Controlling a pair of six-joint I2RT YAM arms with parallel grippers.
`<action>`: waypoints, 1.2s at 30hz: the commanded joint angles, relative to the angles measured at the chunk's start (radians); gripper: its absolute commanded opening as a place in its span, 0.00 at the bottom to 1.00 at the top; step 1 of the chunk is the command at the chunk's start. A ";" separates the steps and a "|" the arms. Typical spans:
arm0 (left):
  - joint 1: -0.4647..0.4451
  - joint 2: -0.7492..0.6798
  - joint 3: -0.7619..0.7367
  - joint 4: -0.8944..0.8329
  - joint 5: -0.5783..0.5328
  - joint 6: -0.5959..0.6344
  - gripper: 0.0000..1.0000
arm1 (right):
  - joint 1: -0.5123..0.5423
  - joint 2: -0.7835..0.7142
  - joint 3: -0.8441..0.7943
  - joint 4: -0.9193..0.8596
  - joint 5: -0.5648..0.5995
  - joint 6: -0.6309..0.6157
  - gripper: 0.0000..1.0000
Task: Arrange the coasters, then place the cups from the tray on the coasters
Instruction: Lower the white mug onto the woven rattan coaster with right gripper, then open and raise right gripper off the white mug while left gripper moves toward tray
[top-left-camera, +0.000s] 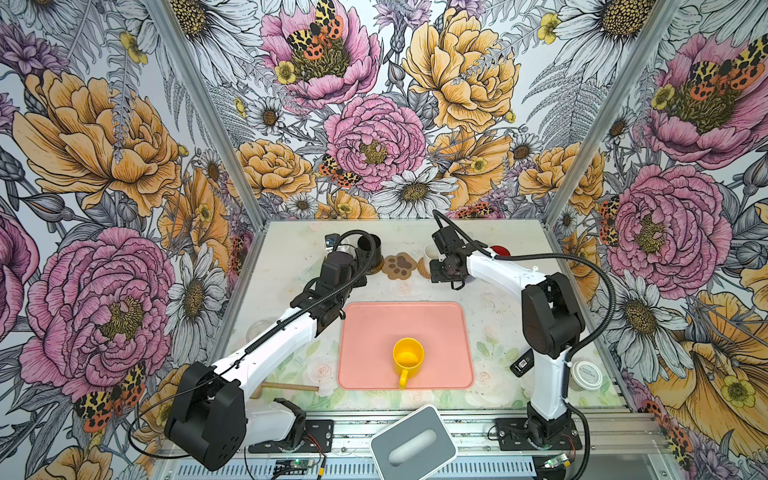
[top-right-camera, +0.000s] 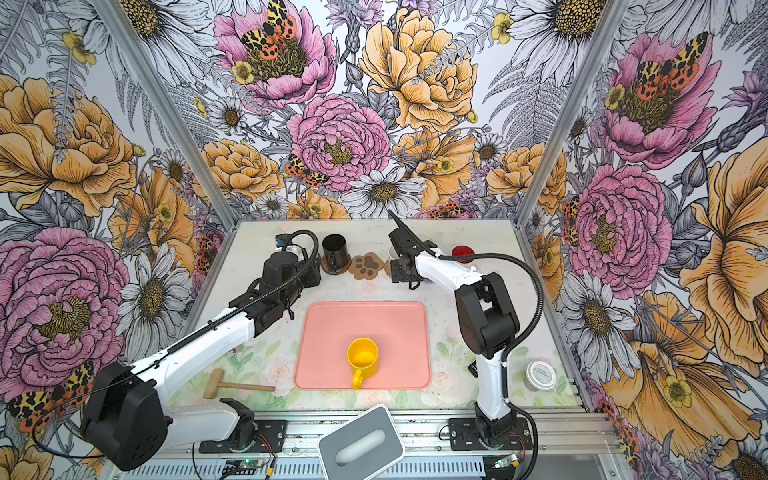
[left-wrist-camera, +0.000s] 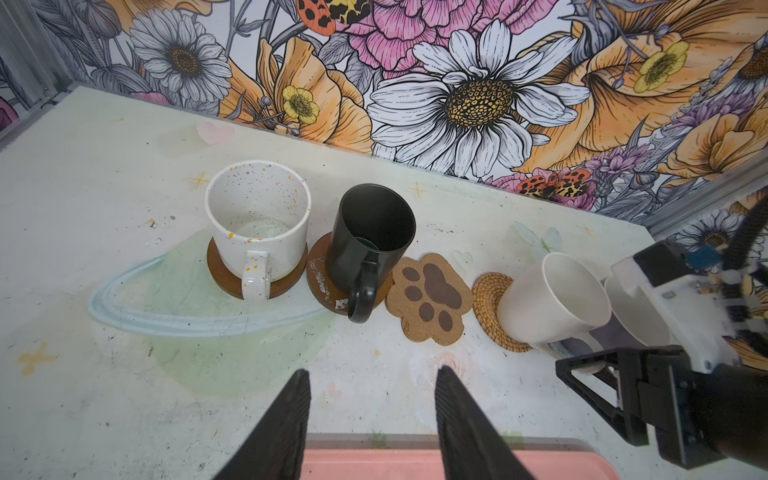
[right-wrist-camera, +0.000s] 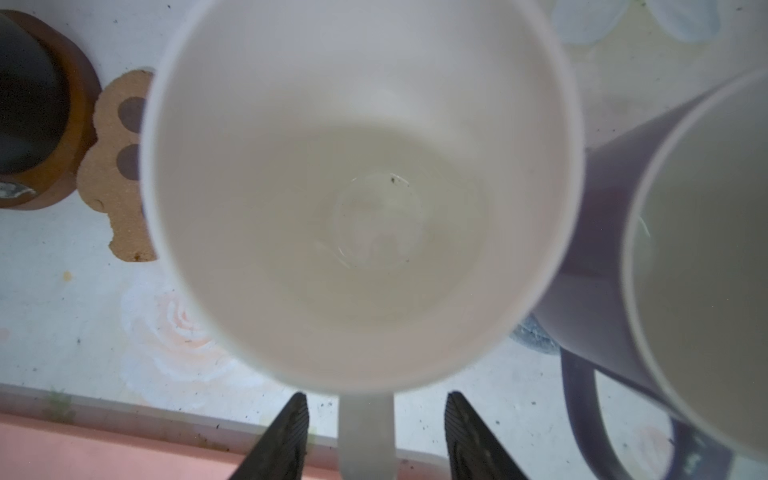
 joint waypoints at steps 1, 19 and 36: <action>0.013 -0.029 -0.015 0.024 0.026 -0.015 0.50 | 0.001 -0.113 -0.024 0.016 0.019 0.030 0.57; -0.031 -0.026 0.025 -0.014 0.028 -0.020 0.50 | 0.072 -0.477 -0.248 0.326 0.107 0.235 0.60; -0.171 -0.030 0.120 -0.153 -0.049 0.001 0.50 | 0.076 -0.578 -0.435 0.428 0.109 0.245 0.61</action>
